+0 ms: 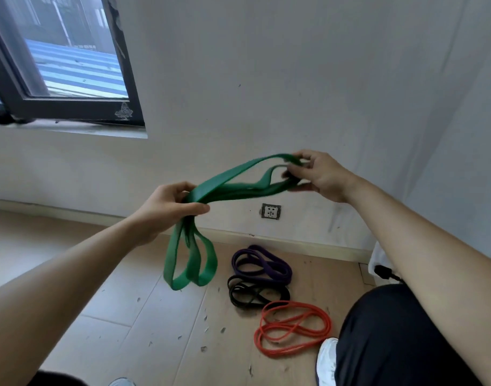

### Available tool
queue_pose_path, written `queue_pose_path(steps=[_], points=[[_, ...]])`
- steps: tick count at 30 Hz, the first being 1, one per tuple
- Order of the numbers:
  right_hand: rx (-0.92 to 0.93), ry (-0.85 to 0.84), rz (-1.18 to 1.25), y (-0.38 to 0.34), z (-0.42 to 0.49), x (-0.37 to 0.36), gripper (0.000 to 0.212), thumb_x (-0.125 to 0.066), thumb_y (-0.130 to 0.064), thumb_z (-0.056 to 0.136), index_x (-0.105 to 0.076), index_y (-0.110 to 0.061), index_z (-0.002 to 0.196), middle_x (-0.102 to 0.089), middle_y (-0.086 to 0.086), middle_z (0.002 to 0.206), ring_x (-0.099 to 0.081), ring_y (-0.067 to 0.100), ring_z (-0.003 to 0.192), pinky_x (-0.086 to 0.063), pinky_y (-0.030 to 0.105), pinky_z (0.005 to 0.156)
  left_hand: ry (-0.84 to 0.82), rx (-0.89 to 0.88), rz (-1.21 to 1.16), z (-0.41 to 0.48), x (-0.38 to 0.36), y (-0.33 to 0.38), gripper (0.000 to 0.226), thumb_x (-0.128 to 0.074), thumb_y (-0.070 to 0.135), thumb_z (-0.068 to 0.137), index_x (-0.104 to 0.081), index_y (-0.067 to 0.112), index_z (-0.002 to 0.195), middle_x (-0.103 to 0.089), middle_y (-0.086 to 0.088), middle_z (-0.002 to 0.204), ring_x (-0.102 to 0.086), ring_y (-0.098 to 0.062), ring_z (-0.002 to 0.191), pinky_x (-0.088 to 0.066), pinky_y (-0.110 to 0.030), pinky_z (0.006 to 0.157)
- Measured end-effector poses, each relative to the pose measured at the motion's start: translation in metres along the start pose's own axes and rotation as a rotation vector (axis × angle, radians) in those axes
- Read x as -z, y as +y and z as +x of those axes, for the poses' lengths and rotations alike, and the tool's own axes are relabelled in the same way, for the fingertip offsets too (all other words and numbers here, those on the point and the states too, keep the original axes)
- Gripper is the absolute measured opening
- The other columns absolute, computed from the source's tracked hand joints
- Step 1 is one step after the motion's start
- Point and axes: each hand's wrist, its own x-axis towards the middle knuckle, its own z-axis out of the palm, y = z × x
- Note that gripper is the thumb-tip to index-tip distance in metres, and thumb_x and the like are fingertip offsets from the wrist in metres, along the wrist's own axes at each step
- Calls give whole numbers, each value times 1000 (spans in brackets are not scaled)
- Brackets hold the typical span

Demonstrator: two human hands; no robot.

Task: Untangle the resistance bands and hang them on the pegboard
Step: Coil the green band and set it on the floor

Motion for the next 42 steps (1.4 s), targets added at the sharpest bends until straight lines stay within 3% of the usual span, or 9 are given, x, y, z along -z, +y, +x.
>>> queue_pose_path(steps=[5, 10, 15, 17, 20, 27, 36, 40, 42], points=[[-211, -368, -456, 17, 0, -7, 36, -74, -15, 91, -63, -8, 124, -73, 11, 116, -70, 25, 109, -59, 42, 94, -9, -53, -11, -8, 13, 4, 29, -80, 11, 81, -72, 12, 109, -73, -15, 98, -68, -23, 87, -55, -39, 87], [-243, -580, -766, 13, 1, -43, 58, -79, -26, 87, -56, -19, 139, -63, 1, 132, -61, 16, 119, -49, 45, 108, -45, -104, -47, -13, 16, 16, 27, -79, 8, 82, -73, 11, 108, -74, -8, 94, -67, -19, 83, -55, -30, 79], [69, -478, -452, -21, -11, -95, 79, -83, -35, 80, -45, -25, 148, -60, -7, 137, -57, 7, 125, -50, 25, 102, -105, -143, -32, -18, 11, 24, 33, -81, 3, 78, -71, 5, 109, -78, -14, 98, -75, -26, 89, -60, -26, 78], [138, -489, -436, -28, -15, -117, 68, -83, -32, 82, -52, -24, 142, -66, -4, 129, -62, 8, 120, -51, 25, 102, -119, -158, -31, -20, 11, 26, 37, -82, 6, 75, -71, 3, 110, -78, -15, 97, -76, -28, 90, -61, -27, 80], [234, -475, -505, -31, -18, -133, 34, -81, -27, 85, -69, -16, 115, -73, 10, 103, -69, 26, 95, -55, 46, 89, -102, -182, 1, -23, 16, 27, 34, -81, 2, 78, -71, 4, 110, -78, -15, 96, -75, -26, 87, -61, -28, 79], [318, -375, -509, -55, -22, -122, 29, -84, -15, 80, -71, -12, 105, -74, 4, 91, -71, 18, 82, -55, 30, 74, -58, -220, 243, -27, 13, 24, 40, -91, 14, 71, -67, 13, 102, -77, -6, 93, -76, -29, 81, -64, -47, 77], [299, -371, -551, -55, -23, -114, 28, -83, -14, 81, -71, -16, 105, -73, -1, 91, -69, 9, 80, -53, 22, 71, -73, -193, 498, -22, 18, 24, 45, -81, 64, 59, -72, 34, 92, -72, 15, 83, -70, -9, 79, -59, -41, 82], [301, -361, -456, -51, -22, -113, 27, -83, -12, 82, -71, -10, 106, -73, 1, 90, -68, 8, 79, -53, 22, 72, -172, -173, 359, -23, 12, 23, 20, -78, 38, 87, -74, 26, 103, -75, 0, 93, -70, -23, 95, -55, -46, 93], [311, -330, -396, -48, -20, -113, 27, -83, -11, 83, -71, -9, 107, -74, 1, 91, -69, 10, 82, -54, 24, 75, -207, -130, 219, -26, 4, 21, 26, -72, 29, 93, -71, 22, 118, -75, -9, 111, -69, -25, 109, -55, -42, 100]])
